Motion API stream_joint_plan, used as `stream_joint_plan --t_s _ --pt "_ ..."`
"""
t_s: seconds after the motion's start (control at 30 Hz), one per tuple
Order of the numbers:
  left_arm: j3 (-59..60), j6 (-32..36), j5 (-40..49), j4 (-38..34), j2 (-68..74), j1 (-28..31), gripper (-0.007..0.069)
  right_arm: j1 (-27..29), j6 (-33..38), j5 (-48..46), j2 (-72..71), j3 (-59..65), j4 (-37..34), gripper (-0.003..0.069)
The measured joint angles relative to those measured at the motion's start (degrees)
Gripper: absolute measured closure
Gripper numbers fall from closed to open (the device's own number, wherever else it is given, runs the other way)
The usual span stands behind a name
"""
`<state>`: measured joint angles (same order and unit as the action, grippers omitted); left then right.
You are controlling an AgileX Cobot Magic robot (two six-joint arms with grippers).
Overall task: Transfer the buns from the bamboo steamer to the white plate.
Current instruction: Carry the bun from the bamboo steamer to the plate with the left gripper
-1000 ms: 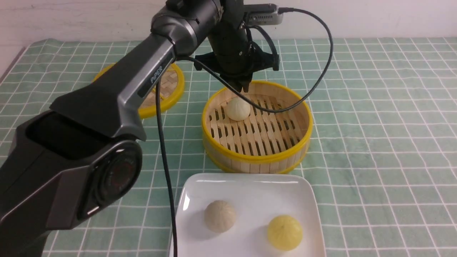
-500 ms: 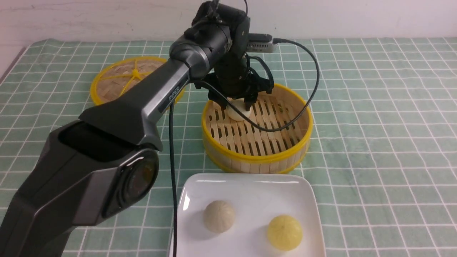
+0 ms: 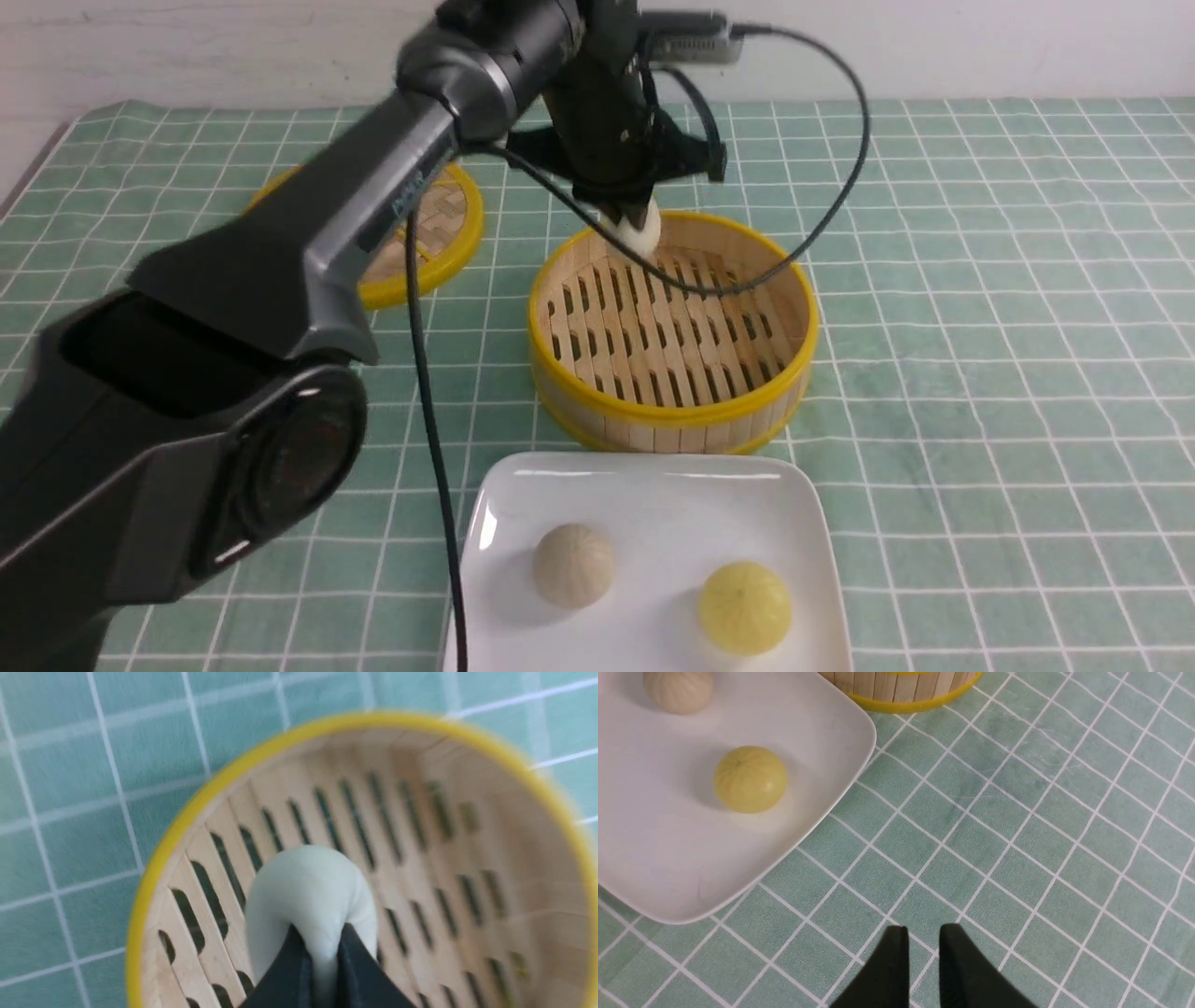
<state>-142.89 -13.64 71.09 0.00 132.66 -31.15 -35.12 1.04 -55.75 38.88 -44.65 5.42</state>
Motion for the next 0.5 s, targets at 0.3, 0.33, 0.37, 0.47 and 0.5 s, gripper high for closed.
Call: stream_joint_plan --t_s 0.3,0.33,0.37,0.47,0.5 --pt "16.22 3.41 0.05 -9.04 -25.83 -0.55 0.0594 0.00 0.00 0.00 0.00 0.00 0.00 0.0522" --pt "19.11 3.68 0.05 -9.70 -27.74 -0.86 0.0594 0.00 0.00 0.00 0.00 0.00 0.00 0.0521" --pt "24.31 4.24 0.05 -10.57 -30.93 -1.75 0.0594 0.00 0.00 0.00 0.00 0.00 0.00 0.0519" --pt "40.84 6.04 0.05 -11.01 -39.06 -6.03 0.0594 0.00 0.00 0.09 0.00 0.00 0.00 0.0517" --pt "44.17 6.20 0.05 -11.01 -40.35 -7.37 0.0594 0.00 -0.05 0.14 0.00 0.00 0.00 0.0516"
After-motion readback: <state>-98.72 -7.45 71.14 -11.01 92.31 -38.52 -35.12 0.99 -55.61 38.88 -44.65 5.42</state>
